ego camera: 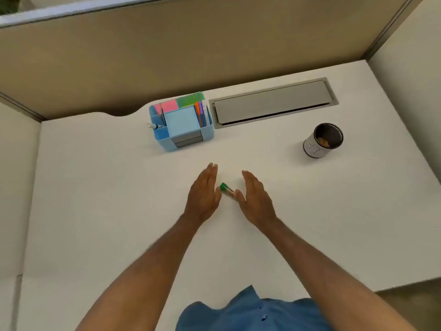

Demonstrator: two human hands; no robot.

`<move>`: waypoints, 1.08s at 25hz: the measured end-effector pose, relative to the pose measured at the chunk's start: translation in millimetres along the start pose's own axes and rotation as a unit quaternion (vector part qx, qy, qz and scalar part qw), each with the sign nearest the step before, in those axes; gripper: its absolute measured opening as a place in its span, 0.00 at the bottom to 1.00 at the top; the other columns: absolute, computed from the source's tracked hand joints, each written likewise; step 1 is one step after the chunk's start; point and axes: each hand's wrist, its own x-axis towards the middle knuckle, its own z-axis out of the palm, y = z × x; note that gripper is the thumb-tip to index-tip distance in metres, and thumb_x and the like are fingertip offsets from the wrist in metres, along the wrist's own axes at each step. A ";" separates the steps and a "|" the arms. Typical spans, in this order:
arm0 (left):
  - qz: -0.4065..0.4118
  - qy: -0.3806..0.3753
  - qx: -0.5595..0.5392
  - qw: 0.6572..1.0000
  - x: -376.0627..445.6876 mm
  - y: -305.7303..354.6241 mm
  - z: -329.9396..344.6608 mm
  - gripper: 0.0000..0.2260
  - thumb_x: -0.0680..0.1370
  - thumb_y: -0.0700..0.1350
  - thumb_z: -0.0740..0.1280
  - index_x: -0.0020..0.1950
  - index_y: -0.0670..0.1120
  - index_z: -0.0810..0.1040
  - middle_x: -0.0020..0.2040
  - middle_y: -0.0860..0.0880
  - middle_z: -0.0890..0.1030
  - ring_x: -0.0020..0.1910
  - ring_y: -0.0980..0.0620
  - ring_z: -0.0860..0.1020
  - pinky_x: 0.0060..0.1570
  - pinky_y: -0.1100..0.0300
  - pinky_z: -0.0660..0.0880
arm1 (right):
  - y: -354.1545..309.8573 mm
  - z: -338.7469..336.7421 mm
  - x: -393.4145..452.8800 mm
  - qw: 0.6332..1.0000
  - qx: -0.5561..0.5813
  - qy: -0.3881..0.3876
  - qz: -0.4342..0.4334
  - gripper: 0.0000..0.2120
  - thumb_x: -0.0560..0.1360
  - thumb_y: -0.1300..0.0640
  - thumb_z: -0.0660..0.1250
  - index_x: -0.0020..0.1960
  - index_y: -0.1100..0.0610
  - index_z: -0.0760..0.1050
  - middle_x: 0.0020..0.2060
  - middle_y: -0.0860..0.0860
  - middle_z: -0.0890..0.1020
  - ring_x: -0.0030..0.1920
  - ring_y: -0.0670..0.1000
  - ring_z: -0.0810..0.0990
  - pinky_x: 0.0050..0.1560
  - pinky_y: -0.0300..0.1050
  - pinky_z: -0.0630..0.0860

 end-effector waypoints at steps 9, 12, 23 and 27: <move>-0.007 -0.030 -0.081 0.996 2.5 -7.0 27.2 0.23 0.80 0.37 0.66 0.75 0.45 0.72 0.67 0.42 0.77 0.65 0.41 0.74 0.65 0.48 0.75 | 0.6 28.3 5.3 0.999 -0.014 -0.033 -0.001 0.23 0.79 0.54 0.70 0.72 0.58 0.72 0.66 0.54 0.77 0.64 0.58 0.74 0.57 0.54 0.78; -0.007 -0.021 -0.117 0.993 6.0 -6.1 34.0 0.17 0.80 0.36 0.66 0.70 0.42 0.78 0.62 0.41 0.79 0.61 0.41 0.77 0.62 0.54 0.74 | -0.9 32.7 11.0 1.000 -0.018 -0.024 -0.001 0.15 0.79 0.58 0.69 0.65 0.58 0.76 0.59 0.54 0.79 0.59 0.58 0.75 0.51 0.57 0.79; -0.154 -0.083 -0.346 0.922 15.4 -7.9 15.5 0.12 0.75 0.38 0.75 0.58 0.44 0.84 0.53 0.49 0.86 0.53 0.51 0.83 0.55 0.62 0.76 | 10.6 21.1 15.2 0.995 0.078 -0.057 0.002 0.12 0.79 0.61 0.70 0.62 0.55 0.79 0.55 0.53 0.80 0.57 0.54 0.77 0.56 0.51 0.78; -0.176 -0.090 -0.457 0.867 10.5 4.7 1.2 0.12 0.74 0.37 0.76 0.57 0.44 0.85 0.51 0.46 0.88 0.50 0.51 0.85 0.51 0.62 0.81 | 5.9 3.2 9.8 0.988 0.149 -0.043 0.003 0.13 0.78 0.55 0.74 0.62 0.53 0.79 0.54 0.46 0.82 0.53 0.45 0.81 0.55 0.39 0.79</move>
